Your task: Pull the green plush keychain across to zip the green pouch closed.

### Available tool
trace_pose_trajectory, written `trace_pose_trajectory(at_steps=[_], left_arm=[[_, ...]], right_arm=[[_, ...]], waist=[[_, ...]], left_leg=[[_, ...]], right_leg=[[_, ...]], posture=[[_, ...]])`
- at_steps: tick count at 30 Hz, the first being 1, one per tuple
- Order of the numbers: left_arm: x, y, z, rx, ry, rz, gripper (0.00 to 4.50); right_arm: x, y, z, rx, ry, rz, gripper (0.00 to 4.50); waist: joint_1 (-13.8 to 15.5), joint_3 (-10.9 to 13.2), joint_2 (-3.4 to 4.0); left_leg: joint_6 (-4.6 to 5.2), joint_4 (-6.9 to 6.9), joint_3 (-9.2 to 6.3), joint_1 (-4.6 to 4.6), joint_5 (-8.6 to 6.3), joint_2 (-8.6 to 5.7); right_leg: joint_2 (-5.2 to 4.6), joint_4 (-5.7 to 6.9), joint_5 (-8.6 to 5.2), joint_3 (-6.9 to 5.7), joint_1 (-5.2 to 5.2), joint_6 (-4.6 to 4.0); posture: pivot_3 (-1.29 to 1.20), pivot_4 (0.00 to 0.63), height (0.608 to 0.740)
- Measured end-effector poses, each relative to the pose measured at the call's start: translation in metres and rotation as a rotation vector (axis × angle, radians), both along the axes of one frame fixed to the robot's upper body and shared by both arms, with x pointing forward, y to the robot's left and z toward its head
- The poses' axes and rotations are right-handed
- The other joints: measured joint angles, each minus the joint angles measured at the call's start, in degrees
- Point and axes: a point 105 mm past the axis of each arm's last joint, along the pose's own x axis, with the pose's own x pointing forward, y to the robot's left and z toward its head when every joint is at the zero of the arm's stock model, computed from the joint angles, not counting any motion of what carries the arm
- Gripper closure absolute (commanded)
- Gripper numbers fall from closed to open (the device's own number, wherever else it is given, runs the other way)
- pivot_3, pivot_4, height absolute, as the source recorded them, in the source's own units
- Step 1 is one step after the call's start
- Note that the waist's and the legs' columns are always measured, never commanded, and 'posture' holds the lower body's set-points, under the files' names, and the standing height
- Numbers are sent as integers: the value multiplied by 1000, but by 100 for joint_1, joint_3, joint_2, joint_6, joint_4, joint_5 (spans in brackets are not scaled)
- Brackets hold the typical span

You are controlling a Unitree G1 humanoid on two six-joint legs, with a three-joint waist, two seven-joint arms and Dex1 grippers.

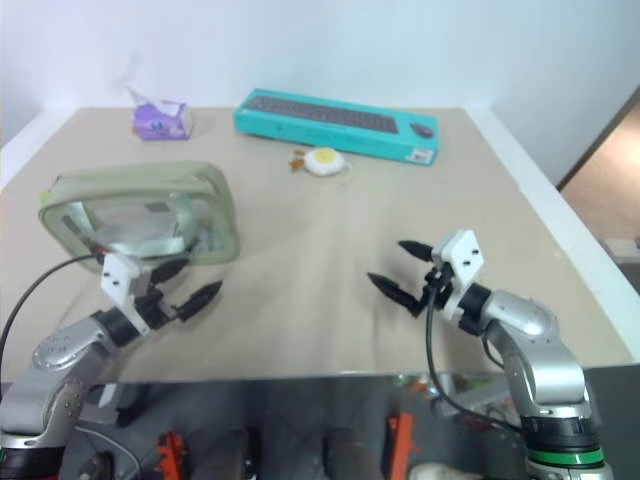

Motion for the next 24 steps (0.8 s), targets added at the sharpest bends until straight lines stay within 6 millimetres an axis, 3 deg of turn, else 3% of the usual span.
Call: trace_pose_trajectory(at_steps=[16,18,21,24], left_arm=[[-3,-21,6,6,-10,-159,7],[-7,-31,29,34,-46,-244,7],[-4,-47,105,85,-230,-381,7],[-7,-31,151,247,-285,-461,7]], right_arm=[[-1,11,-2,-24,23,99,50],[-3,10,-2,-32,34,120,50],[-9,15,2,-12,52,171,50],[-15,18,11,-3,79,227,50]], waist=[[0,0,0],[5,5,-6],[42,5,-8],[-34,-2,8]], left_leg=[[1,0,0,-1,0,0],[1,1,-6,-4,1,2],[11,5,-12,-7,10,1],[16,-1,5,11,2,-4]], right_leg=[[0,0,-1,0,0,0],[3,3,0,-7,-3,-1],[1,3,5,-22,3,-1],[-2,2,2,0,5,1]], posture=[[0,150,740],[0,150,740],[0,150,740],[0,150,740]])
